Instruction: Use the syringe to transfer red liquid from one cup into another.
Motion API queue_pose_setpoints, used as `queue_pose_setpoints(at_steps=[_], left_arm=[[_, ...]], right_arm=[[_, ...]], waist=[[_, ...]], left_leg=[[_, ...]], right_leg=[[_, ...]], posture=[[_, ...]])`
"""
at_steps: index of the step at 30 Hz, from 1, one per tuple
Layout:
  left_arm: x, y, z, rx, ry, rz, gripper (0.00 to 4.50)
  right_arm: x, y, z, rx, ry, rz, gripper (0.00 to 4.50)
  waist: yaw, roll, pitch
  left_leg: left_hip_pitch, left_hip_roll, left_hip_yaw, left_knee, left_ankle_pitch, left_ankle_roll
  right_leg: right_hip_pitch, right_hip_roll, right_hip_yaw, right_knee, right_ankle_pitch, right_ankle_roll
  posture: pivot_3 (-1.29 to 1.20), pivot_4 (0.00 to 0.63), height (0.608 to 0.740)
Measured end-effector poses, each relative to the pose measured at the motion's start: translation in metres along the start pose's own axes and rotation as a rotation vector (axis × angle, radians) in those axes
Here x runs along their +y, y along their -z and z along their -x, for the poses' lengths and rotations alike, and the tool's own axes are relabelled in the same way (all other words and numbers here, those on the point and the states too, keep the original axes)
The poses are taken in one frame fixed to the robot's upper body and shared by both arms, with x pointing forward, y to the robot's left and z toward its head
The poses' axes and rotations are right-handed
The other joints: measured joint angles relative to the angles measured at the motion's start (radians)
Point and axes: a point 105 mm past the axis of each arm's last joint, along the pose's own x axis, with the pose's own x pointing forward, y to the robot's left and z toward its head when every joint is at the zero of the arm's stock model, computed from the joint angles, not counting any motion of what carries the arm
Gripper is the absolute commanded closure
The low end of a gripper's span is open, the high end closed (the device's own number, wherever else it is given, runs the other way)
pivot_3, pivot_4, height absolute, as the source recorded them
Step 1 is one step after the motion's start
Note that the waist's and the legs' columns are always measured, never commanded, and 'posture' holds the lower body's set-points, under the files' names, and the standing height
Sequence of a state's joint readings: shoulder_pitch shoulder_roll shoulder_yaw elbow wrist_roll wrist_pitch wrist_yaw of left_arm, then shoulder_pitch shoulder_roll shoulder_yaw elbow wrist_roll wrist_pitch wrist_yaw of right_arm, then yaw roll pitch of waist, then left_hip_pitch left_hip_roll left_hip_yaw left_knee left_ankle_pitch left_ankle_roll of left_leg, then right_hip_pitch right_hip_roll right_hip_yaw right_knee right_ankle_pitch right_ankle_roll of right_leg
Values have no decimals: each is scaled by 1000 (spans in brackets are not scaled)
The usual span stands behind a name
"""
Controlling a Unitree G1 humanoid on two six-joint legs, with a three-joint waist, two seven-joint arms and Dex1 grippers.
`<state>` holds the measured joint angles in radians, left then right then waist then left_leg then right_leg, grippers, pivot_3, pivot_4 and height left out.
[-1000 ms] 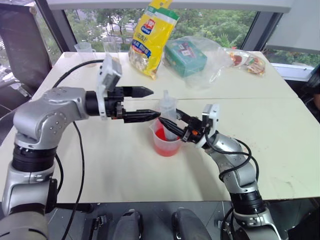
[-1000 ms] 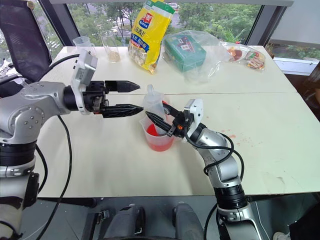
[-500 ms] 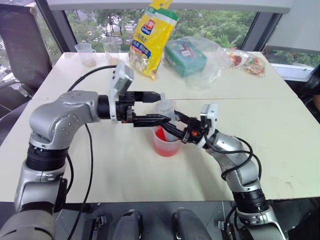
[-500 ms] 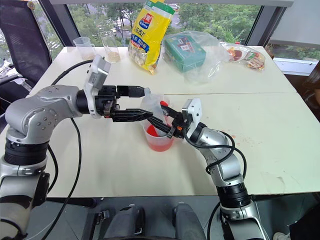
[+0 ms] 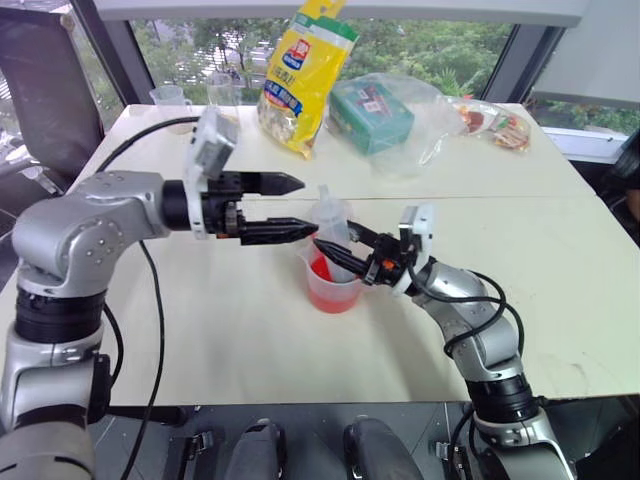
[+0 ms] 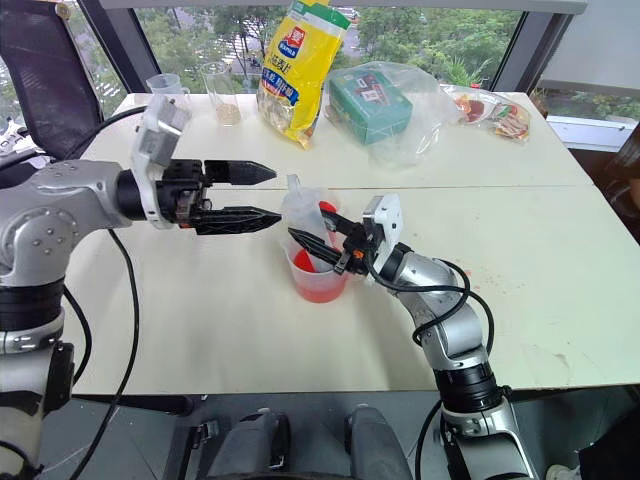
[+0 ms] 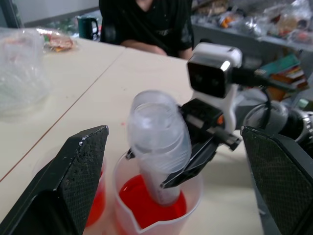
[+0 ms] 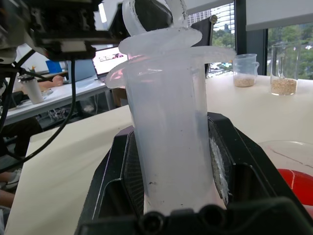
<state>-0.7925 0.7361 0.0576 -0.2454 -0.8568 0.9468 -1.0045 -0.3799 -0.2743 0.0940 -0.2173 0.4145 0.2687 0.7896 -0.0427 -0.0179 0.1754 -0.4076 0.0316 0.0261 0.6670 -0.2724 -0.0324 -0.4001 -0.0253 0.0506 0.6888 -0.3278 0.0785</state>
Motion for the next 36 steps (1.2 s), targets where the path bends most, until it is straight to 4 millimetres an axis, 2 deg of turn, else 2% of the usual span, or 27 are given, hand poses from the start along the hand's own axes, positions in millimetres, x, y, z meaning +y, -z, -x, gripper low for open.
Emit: queue_pose_setpoints(at_steps=[14, 20, 23, 30, 31, 36], left_arm=[[-6, 8, -23, -43, 82, 61, 0], [-5, 8, -26, -61, 88, 74, 0], [-3, 8, -29, -74, 79, 80, 883], [8, 11, -35, -104, 14, 100, 4285], [9, 11, -36, -108, 9, 100, 4408], [11, 10, -38, -103, 7, 96, 4408]], right_arm=[[-3, 0, -2, 17, -5, 5, 3057], [-4, 0, -2, 20, 1, 3, 3057], [-5, 0, -2, 21, 5, 3, 3057], [-4, 1, -1, 30, -7, 4, 3057], [-4, 1, -1, 34, -9, 2, 3057], [-5, 2, -1, 51, -10, -8, 3057]], waist=[[1, 0, 0], [0, 0, 0], [1, 0, 0], [1, 0, 0], [1, 0, 0], [1, 0, 0]], left_leg=[[0, 0, 0, 0, 0, 0], [0, 0, 0, 0, 0, 0], [0, 0, 0, 0, 0, 0], [0, 0, -1, 0, 0, 0], [0, 0, -1, 0, 0, 0], [0, 0, -1, 0, 0, 0]], right_leg=[[1, 0, 0, 0, 0, 0], [0, 0, 0, 0, 0, 0], [1, 0, 0, 0, 0, 0], [1, 0, 0, 0, 0, 0], [1, 0, 0, 0, 0, 0], [1, 0, 0, 0, 0, 0]], posture=[[0, 150, 740], [0, 150, 740], [0, 150, 740], [0, 150, 740], [0, 150, 740], [0, 150, 740]])
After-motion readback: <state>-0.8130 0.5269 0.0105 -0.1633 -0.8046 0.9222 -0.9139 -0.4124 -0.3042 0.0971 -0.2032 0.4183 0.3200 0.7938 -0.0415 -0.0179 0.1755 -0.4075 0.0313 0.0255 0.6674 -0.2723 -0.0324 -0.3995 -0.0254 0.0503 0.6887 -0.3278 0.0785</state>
